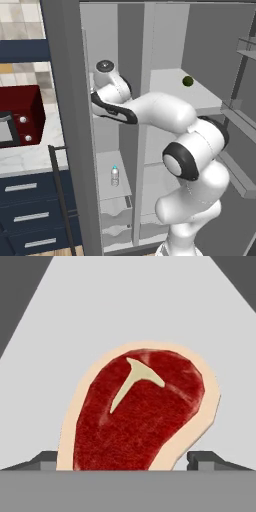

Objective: Pick up the frozen steak from the freezer, place it on any shelf in the fridge, and close the fridge and freezer doors when done.

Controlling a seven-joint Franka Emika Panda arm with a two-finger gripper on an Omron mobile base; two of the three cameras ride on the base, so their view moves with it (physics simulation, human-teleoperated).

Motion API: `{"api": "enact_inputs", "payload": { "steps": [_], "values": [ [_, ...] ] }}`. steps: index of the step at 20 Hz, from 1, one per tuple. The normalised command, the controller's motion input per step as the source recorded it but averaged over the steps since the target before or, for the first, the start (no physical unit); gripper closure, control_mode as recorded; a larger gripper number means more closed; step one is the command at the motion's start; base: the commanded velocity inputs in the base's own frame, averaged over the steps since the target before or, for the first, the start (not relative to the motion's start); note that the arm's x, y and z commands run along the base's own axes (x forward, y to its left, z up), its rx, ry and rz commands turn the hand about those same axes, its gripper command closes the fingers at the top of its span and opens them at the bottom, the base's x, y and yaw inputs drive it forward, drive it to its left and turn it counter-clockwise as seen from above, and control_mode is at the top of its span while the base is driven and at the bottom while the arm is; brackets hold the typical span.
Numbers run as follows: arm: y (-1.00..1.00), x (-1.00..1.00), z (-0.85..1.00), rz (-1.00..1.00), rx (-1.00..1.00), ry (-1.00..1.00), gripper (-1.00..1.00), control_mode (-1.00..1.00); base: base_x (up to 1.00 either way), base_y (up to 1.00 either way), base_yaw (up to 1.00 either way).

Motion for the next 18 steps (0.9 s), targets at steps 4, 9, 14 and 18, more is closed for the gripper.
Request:
{"api": "enact_inputs", "payload": {
  "steps": [4,9,14,18],
  "values": [
    [0.0,-0.63,0.0,0.0,0.0,-0.09,1.0,-1.0,0.0,0.0,0.0],
    [-0.02,-1.0,0.34,0.0,0.0,-0.17,1.0,-1.0,0.0,0.0,0.0],
    [-0.14,-1.0,0.72,0.0,0.0,-0.16,1.0,-1.0,0.0,0.0,0.0],
    [-0.21,-1.0,0.84,0.0,0.03,-0.03,1.0,-1.0,0.0,0.0,0.0]
  ]
}}
